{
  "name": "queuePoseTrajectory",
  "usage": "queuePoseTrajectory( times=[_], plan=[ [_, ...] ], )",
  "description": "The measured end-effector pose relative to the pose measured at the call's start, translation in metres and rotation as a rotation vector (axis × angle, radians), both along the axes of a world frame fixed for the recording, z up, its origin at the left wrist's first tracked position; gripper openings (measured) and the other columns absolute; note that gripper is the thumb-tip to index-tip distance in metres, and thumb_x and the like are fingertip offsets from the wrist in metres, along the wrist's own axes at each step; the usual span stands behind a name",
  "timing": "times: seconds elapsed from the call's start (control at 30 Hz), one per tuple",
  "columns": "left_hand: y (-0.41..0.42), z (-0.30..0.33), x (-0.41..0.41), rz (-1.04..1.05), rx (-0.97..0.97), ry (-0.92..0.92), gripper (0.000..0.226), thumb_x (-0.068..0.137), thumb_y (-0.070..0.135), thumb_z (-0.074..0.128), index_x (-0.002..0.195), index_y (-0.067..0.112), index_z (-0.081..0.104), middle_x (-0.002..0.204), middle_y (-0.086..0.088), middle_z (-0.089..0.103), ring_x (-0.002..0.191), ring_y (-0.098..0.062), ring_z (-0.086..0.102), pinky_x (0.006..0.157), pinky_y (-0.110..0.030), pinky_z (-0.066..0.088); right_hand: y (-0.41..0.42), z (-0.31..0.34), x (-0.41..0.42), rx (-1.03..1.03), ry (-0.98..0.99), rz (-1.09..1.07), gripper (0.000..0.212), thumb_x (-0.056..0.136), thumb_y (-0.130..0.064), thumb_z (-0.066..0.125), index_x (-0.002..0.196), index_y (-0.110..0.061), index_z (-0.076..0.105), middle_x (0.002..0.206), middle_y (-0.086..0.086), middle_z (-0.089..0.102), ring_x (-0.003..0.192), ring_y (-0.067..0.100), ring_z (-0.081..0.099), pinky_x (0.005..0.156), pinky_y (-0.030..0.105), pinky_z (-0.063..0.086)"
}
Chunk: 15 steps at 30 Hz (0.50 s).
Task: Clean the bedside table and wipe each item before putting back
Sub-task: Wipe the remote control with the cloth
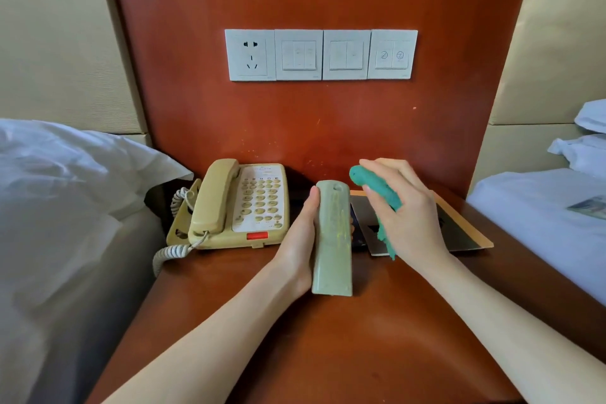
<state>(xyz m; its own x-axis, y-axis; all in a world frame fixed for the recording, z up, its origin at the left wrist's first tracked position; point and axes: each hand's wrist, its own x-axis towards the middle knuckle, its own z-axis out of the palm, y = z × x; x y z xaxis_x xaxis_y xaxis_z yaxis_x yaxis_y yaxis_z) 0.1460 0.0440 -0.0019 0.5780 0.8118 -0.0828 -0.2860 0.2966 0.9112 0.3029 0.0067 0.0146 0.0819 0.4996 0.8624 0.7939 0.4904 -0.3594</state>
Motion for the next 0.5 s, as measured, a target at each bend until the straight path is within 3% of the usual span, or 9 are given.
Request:
queuePoseTrajectory(
  times=[0.17,0.3,0.5],
  plan=[
    [-0.005,-0.002,0.006,-0.037,0.006,-0.057,0.063,0.079,0.071,0.055,0.107,0.016,0.069,0.088,-0.007,0.059,0.075,-0.019,0.057,0.070,-0.034,0.048,-0.006,-0.001,-0.015,0.007,-0.146,0.084,0.039,0.088,0.000,0.063,0.125,-0.012,0.062,0.119,0.003,0.058,0.109,0.020,0.051,0.091,0.027,0.049],
    [-0.005,-0.004,0.004,-0.066,-0.032,-0.124,0.062,0.082,0.069,0.056,0.112,0.016,0.068,0.093,-0.009,0.060,0.087,-0.023,0.057,0.084,-0.041,0.048,-0.009,-0.004,-0.018,-0.007,-0.196,0.116,0.045,0.084,0.007,0.065,0.124,-0.013,0.063,0.113,0.004,0.060,0.103,0.022,0.052,0.086,0.034,0.052],
    [0.006,-0.004,-0.013,-0.029,-0.057,-0.158,0.067,0.085,0.071,0.043,0.105,0.015,0.073,0.091,-0.014,0.072,0.079,-0.025,0.072,0.063,-0.033,0.057,-0.017,-0.013,-0.024,-0.239,-0.204,0.330,0.039,0.084,0.003,0.067,0.120,-0.012,0.066,0.098,0.002,0.059,0.095,0.015,0.058,0.081,0.031,0.052]
  ],
)
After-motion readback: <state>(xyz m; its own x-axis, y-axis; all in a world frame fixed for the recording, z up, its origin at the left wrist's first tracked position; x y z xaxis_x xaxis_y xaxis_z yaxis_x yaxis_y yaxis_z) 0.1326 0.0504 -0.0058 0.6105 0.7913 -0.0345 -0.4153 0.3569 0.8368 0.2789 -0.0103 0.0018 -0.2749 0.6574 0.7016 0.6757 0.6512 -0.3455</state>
